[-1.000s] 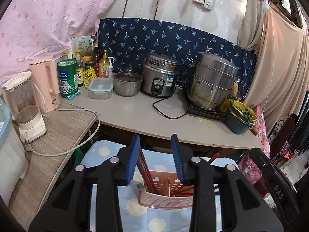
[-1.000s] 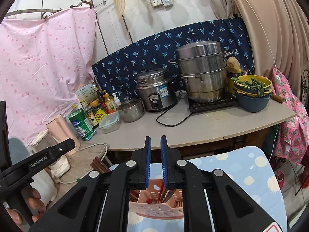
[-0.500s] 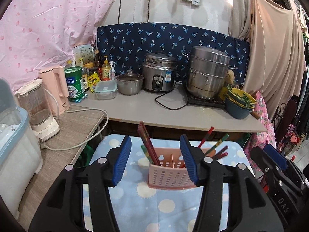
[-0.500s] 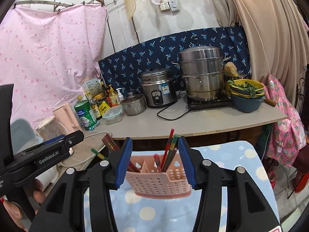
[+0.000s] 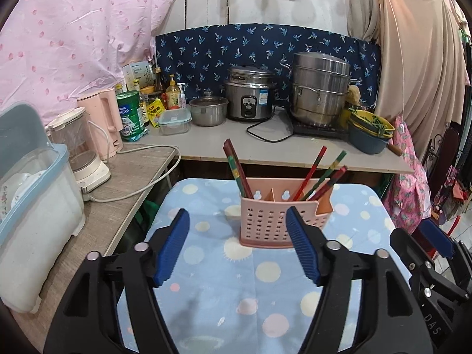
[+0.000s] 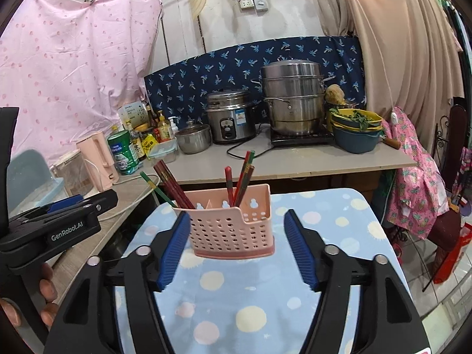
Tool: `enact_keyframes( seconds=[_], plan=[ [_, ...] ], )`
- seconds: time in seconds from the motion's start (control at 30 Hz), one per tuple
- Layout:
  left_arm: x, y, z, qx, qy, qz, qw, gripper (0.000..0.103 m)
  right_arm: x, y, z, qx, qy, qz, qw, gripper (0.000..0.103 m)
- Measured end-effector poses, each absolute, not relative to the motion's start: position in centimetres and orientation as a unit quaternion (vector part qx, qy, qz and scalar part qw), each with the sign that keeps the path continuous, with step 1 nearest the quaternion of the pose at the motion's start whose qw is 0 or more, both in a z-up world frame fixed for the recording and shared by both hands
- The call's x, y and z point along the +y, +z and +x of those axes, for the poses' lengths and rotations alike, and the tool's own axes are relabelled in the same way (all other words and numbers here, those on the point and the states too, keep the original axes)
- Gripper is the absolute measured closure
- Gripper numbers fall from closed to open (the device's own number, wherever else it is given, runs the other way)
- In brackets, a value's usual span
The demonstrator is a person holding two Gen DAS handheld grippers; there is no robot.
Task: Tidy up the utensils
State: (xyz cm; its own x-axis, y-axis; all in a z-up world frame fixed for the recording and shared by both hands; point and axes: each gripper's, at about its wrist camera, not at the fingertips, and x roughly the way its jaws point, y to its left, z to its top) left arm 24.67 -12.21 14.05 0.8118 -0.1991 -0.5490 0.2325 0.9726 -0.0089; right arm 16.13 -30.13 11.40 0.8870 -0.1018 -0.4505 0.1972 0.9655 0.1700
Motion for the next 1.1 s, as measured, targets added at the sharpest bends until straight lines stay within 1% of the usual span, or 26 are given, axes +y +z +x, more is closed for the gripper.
enact_keyframes(
  seconds=[0.07,0.17,0.53,0.83,0.93,1.1],
  plan=[
    [-12.0,13.8,23.9,0.285,-0.111,0.031,0.952,0.024,-29.8,11.0,15.4,0.227,-0.082,0.105,0.965,0.028],
    [-11.7,13.3,22.8,0.286,-0.109,0.032,0.951,0.018,-29.3,10.5,14.4,0.23,-0.094,0.092,0.964,0.02],
    [-11.1,11.1,20.4,0.306,-0.1,0.038,0.946,0.011,-29.3,8.7,12.2,0.257,-0.102,0.086,0.957,0.017],
    [-11.2,9.6,19.4,0.327,-0.093,0.05,0.939,0.009,-28.9,7.8,11.3,0.277,-0.106,0.08,0.952,0.015],
    [-11.1,9.2,19.2,0.336,-0.09,0.053,0.936,0.008,-28.7,7.6,11.1,0.286,-0.105,0.079,0.949,0.013],
    [-11.1,8.6,19.2,0.357,-0.086,0.059,0.928,0.007,-28.4,7.4,11.1,0.3,-0.104,0.073,0.946,0.013]
  ],
)
